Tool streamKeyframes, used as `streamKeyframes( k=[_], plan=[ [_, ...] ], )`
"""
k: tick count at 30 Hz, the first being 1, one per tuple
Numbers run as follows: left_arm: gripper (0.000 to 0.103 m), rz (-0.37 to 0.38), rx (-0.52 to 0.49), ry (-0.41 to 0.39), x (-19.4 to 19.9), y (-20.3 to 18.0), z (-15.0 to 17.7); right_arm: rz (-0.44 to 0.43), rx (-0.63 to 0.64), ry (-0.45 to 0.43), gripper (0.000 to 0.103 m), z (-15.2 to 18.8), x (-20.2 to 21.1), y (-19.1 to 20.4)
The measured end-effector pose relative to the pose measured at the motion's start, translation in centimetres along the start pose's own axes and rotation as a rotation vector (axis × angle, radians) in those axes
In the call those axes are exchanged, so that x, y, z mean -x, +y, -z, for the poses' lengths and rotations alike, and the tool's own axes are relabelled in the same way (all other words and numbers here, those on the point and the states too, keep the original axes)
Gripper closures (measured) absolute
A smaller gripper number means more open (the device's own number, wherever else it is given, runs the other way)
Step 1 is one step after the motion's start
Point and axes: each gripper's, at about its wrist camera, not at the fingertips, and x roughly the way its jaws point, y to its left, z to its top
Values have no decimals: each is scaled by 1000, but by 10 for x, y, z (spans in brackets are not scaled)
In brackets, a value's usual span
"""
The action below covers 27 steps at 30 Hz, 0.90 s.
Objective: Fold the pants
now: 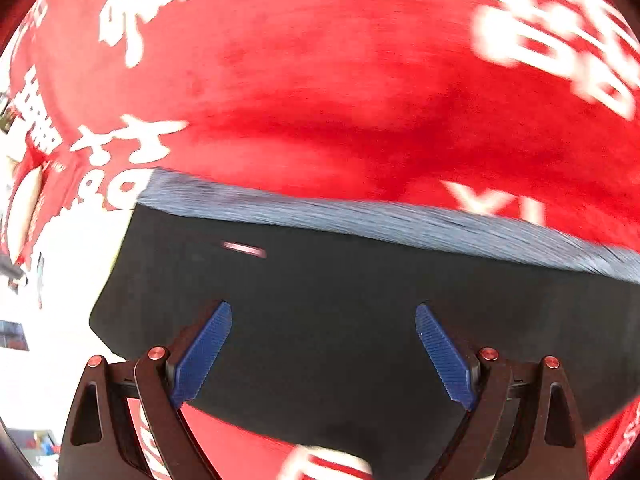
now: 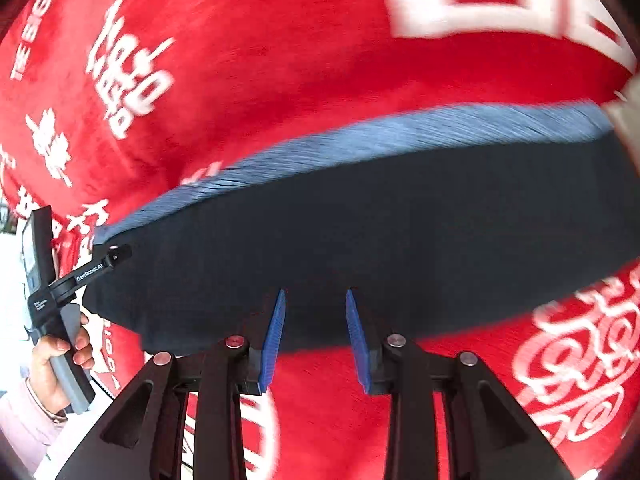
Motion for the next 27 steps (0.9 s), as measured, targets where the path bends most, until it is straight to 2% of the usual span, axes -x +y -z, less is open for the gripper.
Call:
streamKeyframes(
  k=[6, 8, 10, 11, 14, 16, 17, 19, 22, 24, 27],
  plan=[
    [9, -83, -50, -3, -63, 43, -25, -48, 89, -11, 68, -45, -57, 77],
    [8, -43, -27, 8, -74, 51, -28, -45, 117, -6, 68, -58, -83, 98],
    [0, -12, -11, 1, -89, 61, -34, -13, 125, 25, 68, -63, -111, 108],
    [0, -12, -30, -17, -92, 63, -35, 13, 129, 35, 69, -63, -119, 109],
    [0, 29, -64, -41, -98, 67, -37, 79, 190, -18, 74, -64, -124, 116],
    [0, 48, -72, -33, -98, 70, -39, 90, 181, -12, 74, -68, -122, 117],
    [0, 48, -72, -27, -97, 72, -40, 85, 166, -3, 70, -68, -119, 118],
    [0, 28, -87, -19, -90, 76, -38, 30, 124, 14, 69, -63, -108, 116],
    [0, 69, -128, -38, -74, 81, -23, -177, 32, 77, 69, -37, -87, 110],
    [0, 55, -163, -43, -68, 83, -10, -316, -23, 135, 68, -3, -76, 113],
    [0, 22, -154, -21, -76, 96, 5, -435, -82, 216, 68, 43, -80, 122]
  ],
)
